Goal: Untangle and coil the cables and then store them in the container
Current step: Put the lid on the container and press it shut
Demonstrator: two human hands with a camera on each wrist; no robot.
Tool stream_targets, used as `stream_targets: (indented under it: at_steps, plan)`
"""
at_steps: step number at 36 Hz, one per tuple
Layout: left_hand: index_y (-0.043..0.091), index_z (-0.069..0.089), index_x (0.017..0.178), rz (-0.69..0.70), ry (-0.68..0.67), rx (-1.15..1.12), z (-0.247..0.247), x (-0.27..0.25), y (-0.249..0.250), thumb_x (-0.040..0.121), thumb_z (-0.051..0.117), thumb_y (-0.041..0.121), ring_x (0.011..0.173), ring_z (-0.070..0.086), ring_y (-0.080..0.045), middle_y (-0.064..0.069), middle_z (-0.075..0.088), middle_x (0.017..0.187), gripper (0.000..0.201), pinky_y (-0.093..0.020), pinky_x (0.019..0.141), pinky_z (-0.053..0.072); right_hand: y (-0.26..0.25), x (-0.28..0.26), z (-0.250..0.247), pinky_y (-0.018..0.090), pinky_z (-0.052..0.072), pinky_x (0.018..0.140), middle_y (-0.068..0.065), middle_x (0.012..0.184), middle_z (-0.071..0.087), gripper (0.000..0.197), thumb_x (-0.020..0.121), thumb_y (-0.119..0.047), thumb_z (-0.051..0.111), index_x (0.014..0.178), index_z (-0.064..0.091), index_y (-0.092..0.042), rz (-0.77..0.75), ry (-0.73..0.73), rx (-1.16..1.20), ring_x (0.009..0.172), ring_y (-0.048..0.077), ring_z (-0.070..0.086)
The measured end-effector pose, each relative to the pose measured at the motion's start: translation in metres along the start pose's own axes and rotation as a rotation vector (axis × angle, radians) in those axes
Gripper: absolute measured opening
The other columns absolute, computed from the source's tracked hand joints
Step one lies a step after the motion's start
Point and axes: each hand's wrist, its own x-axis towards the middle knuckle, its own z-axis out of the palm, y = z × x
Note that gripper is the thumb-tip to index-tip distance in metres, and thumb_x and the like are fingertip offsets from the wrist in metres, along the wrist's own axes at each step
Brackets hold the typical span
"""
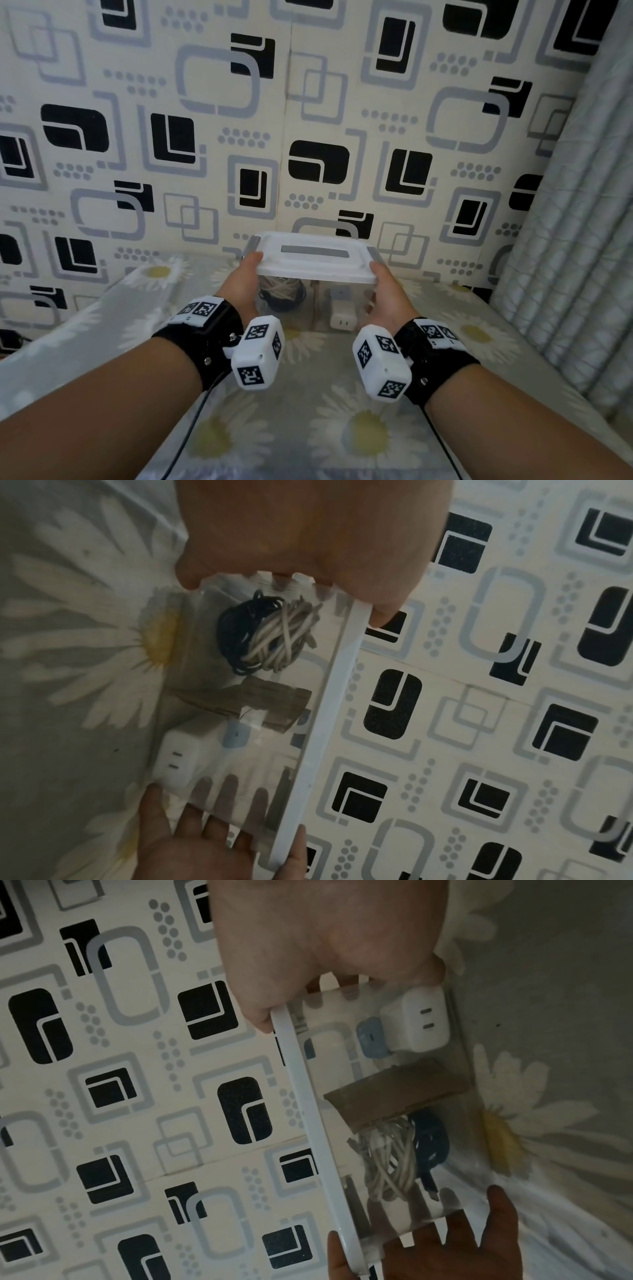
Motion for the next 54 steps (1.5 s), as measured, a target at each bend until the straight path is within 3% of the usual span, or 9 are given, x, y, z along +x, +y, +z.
stream_targets:
  at_steps: [5, 10, 19, 28, 32, 36, 41, 47, 54]
  plan:
    - [0.010, 0.051, 0.134, -0.011, 0.002, -0.002, -0.004, 0.004, 0.001, 0.090, 0.052, 0.053, 0.095, 0.060, -0.031, -0.014, 0.058, 0.128, 0.062, -0.039, 0.073, 0.046, 0.001, 0.002, 0.003, 0.042, 0.051, 0.069, 0.009, 0.090, 0.062, 0.029, 0.090, -0.043, 0.060, 0.106, 0.058, -0.018, 0.015, -0.003, 0.029, 0.079, 0.026, 0.060]
    - [0.015, 0.040, 0.144, 0.041, 0.053, 0.008, -0.010, 0.008, 0.012, 0.095, 0.049, 0.048, 0.110, 0.050, -0.027, -0.010, 0.043, 0.147, 0.060, -0.044, 0.086, 0.038, 0.002, 0.007, 0.013, 0.051, 0.050, 0.089, 0.009, 0.092, 0.064, 0.029, 0.090, -0.043, 0.061, 0.106, 0.059, -0.019, 0.002, -0.009, 0.029, 0.083, 0.027, 0.061]
    - [0.019, 0.039, 0.144, 0.096, 0.087, 0.068, -0.048, 0.036, 0.041, 0.091, 0.051, 0.053, 0.127, 0.041, -0.031, -0.007, 0.042, 0.146, 0.064, -0.054, 0.101, 0.035, 0.006, 0.007, 0.050, 0.043, 0.048, 0.060, 0.006, 0.086, 0.063, 0.021, 0.093, -0.041, 0.058, 0.093, 0.057, -0.020, 0.009, -0.083, -0.028, 0.075, 0.023, 0.059]
    - [0.016, 0.047, 0.138, 0.110, 0.139, 0.099, -0.097, 0.063, 0.067, 0.091, 0.051, 0.050, 0.080, 0.045, -0.024, -0.008, 0.054, 0.104, 0.058, -0.046, 0.082, 0.041, 0.026, 0.021, 0.094, 0.053, 0.050, 0.076, 0.006, 0.083, 0.065, 0.019, 0.095, -0.043, 0.055, 0.096, 0.056, -0.023, 0.027, -0.150, -0.031, 0.075, 0.023, 0.060]
    - [0.020, 0.042, 0.144, 0.127, 0.137, 0.091, -0.115, 0.069, 0.075, 0.091, 0.051, 0.051, 0.077, 0.042, -0.022, -0.011, 0.049, 0.138, 0.062, -0.047, 0.084, 0.040, 0.036, 0.029, 0.111, 0.052, 0.050, 0.078, 0.005, 0.083, 0.065, 0.020, 0.096, -0.043, 0.053, 0.100, 0.057, -0.023, 0.027, -0.179, -0.024, 0.075, 0.022, 0.061]
    - [0.021, 0.049, 0.138, 0.120, 0.157, 0.078, -0.131, 0.077, 0.080, 0.090, 0.053, 0.052, 0.078, 0.041, -0.023, -0.006, 0.050, 0.096, 0.057, -0.041, 0.071, 0.041, 0.046, 0.040, 0.127, 0.058, 0.049, 0.090, 0.004, 0.089, 0.066, 0.022, 0.094, -0.045, 0.054, 0.100, 0.057, -0.024, 0.032, -0.170, -0.033, 0.080, 0.022, 0.061]
    - [0.021, 0.050, 0.136, 0.108, 0.180, 0.059, -0.149, 0.086, 0.087, 0.087, 0.056, 0.052, 0.084, 0.046, -0.023, -0.004, 0.052, 0.095, 0.059, -0.046, 0.079, 0.043, 0.056, 0.052, 0.141, 0.056, 0.051, 0.087, 0.003, 0.099, 0.065, 0.032, 0.093, -0.048, 0.055, 0.113, 0.057, -0.023, 0.038, -0.157, -0.051, 0.087, 0.022, 0.061]
    - [0.019, 0.049, 0.135, 0.095, 0.163, 0.054, -0.161, 0.099, 0.090, 0.088, 0.055, 0.052, 0.096, 0.047, -0.026, -0.004, 0.053, 0.104, 0.057, -0.054, 0.091, 0.043, 0.061, 0.062, 0.154, 0.047, 0.053, 0.074, -0.001, 0.095, 0.066, 0.021, 0.094, -0.049, 0.052, 0.099, 0.058, -0.029, 0.046, -0.175, -0.068, 0.084, 0.018, 0.061]
    - [0.020, 0.054, 0.118, 0.088, 0.147, 0.082, -0.166, 0.113, 0.099, 0.089, 0.055, 0.052, 0.089, 0.050, -0.025, -0.005, 0.054, 0.099, 0.043, -0.048, 0.076, 0.047, 0.061, 0.078, 0.163, 0.045, 0.050, 0.068, -0.003, 0.099, 0.063, 0.020, 0.094, -0.050, 0.050, 0.103, 0.055, -0.032, 0.038, -0.176, -0.109, 0.084, 0.015, 0.059]
